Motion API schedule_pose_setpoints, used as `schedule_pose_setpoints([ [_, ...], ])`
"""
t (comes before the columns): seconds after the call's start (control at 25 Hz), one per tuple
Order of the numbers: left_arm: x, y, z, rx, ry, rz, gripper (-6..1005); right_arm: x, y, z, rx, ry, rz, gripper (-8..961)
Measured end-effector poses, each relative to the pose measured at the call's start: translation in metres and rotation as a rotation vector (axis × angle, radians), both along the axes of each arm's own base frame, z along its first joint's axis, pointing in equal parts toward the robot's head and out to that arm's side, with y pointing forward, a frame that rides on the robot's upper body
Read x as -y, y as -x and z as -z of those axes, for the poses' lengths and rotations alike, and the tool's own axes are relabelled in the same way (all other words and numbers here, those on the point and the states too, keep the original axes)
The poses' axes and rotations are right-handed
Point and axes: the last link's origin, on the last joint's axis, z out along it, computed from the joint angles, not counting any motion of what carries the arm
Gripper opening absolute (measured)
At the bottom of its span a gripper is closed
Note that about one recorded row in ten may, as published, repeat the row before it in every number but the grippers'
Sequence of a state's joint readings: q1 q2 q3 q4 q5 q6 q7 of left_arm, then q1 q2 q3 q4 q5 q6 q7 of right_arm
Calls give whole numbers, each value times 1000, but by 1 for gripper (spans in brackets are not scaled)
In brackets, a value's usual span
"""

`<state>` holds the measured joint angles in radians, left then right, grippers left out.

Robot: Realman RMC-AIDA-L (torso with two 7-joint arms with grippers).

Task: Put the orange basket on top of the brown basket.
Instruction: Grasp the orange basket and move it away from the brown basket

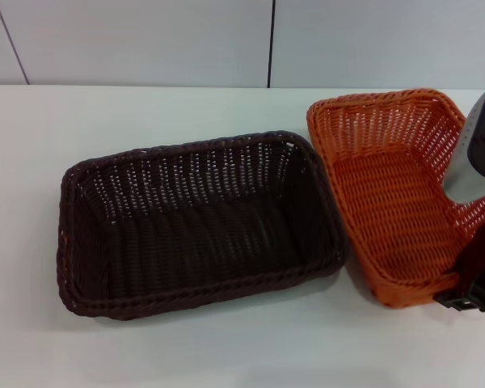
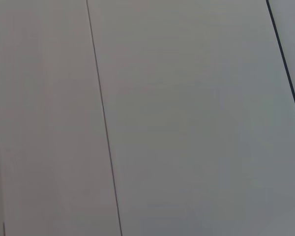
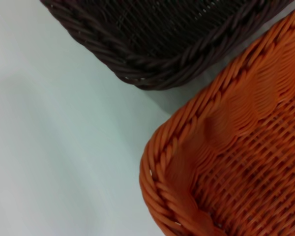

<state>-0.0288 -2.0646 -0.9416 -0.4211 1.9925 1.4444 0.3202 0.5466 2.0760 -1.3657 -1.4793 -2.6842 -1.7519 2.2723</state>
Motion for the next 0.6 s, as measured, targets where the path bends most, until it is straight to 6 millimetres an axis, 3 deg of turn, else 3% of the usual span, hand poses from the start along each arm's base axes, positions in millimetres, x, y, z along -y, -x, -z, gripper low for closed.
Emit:
schedule_pose_setpoints([
  [0.2, -1, 1, 0, -1, 3, -1, 687, -2, 7, -4, -25, -49, -24, 235],
  [0.6, 0, 3, 0, -6, 13, -10, 687, -7, 53, -24, -159, -240, -131, 187],
])
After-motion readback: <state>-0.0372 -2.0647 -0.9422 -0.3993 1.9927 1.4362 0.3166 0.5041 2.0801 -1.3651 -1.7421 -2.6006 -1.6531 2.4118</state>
